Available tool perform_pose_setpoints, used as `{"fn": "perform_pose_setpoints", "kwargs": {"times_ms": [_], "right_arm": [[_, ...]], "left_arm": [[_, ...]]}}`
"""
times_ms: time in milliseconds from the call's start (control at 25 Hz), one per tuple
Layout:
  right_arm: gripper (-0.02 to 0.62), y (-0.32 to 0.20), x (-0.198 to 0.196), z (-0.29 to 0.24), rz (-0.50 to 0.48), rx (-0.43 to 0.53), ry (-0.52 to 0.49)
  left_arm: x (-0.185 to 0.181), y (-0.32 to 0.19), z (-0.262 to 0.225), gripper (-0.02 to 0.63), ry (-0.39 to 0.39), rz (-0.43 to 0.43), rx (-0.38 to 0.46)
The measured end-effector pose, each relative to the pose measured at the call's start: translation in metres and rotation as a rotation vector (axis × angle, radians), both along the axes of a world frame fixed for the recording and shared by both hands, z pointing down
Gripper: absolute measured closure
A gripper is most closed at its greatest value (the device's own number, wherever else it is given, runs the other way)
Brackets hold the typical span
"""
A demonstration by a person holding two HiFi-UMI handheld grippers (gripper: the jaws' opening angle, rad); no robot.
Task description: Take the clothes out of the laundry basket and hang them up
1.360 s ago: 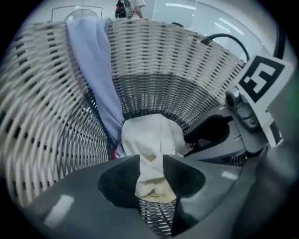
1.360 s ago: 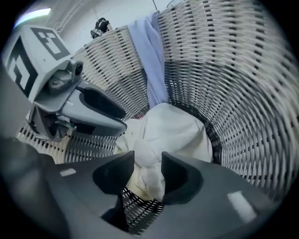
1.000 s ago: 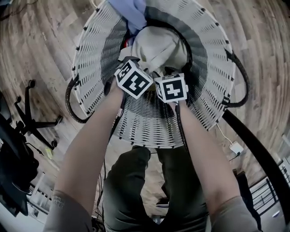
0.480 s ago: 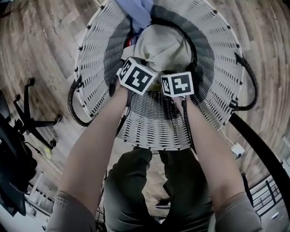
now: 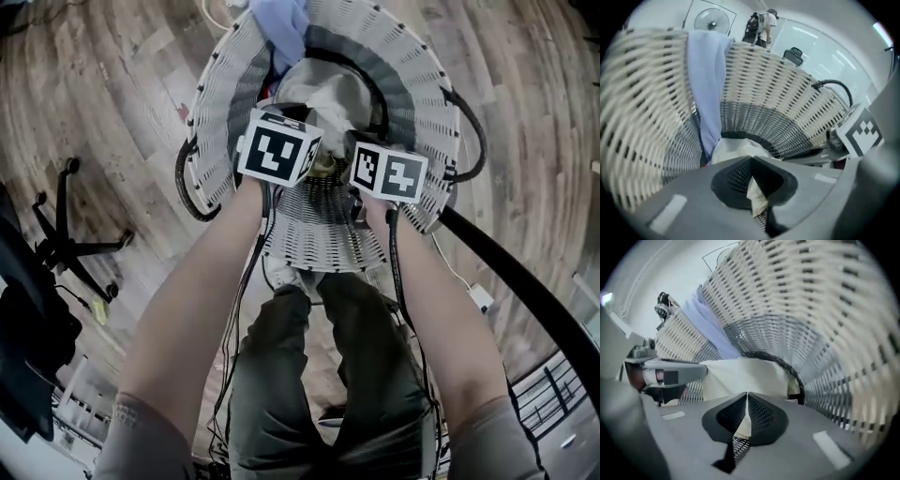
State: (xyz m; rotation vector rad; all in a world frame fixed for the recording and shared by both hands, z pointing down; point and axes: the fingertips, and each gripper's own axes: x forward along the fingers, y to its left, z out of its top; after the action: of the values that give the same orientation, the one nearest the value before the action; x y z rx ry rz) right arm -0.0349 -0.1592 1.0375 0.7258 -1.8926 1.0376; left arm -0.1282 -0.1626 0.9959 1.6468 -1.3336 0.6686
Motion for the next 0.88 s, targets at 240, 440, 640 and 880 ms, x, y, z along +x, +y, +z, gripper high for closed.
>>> {"fn": "perform_pose_setpoints", "kwargs": {"times_ms": [240,440,640,880], "right_arm": [[0.565,-0.028,0.003,-0.090,0.049,0.076,-0.063],[0.565,-0.029,0.002,-0.166,0.012,0.127,-0.133],[0.566,-0.015,0.007,-0.253,0.043,0.149,-0.218],[0.566,0.002,0.017,-0.388,0.075,0.233,-0.336]], "left_arm": [[-0.015,-0.003,-0.069,0.604,-0.009,-0.006,0.008],[-0.022,-0.002,-0.143,0.604,0.019,-0.047,0.060],[-0.018,0.013,-0.225,0.604,0.024,-0.014,0.125],[-0.009,0.030,-0.347,0.604,0.026,0.026,0.227]]}}
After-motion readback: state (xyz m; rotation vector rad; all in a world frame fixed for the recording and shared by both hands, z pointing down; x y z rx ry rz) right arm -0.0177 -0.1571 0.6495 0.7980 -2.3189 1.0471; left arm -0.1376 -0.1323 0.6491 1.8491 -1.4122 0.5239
